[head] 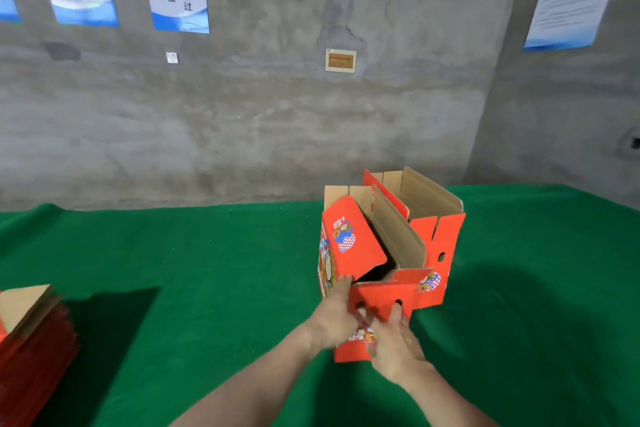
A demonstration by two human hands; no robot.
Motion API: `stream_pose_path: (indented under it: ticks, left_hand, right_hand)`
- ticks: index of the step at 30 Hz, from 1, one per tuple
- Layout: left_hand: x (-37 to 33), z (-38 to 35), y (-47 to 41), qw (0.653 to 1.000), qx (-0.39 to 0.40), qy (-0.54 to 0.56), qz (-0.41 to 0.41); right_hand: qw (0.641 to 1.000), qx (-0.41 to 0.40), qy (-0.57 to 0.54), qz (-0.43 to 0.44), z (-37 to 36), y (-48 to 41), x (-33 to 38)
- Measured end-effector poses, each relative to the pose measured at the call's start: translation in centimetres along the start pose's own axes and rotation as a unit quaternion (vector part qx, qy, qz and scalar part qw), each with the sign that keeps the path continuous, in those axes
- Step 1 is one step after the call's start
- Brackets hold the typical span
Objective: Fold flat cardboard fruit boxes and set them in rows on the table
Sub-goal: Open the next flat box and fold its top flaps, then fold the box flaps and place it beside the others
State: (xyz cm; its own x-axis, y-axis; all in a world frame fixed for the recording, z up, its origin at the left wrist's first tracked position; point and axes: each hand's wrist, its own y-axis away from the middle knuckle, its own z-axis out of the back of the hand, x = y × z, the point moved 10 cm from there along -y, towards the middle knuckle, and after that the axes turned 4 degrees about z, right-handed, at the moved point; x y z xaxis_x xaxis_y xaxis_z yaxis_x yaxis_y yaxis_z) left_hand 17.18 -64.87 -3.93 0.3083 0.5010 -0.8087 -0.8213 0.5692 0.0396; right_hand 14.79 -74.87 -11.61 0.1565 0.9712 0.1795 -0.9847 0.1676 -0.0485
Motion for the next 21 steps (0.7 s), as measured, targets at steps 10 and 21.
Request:
stream_pose_path:
  ticks: [10,21]
  left_hand:
    - [7.4,6.2,-0.2,0.982,-0.121,-0.100,0.104]
    - [8.1,9.3,0.9,0.970,-0.121,-0.170,0.126]
  right_hand:
    - [0.991,0.023,0.126,-0.049,-0.3,-5.4,-4.5]
    - [0.975,0.066,0.146,-0.152,1.7,-9.2,-9.9]
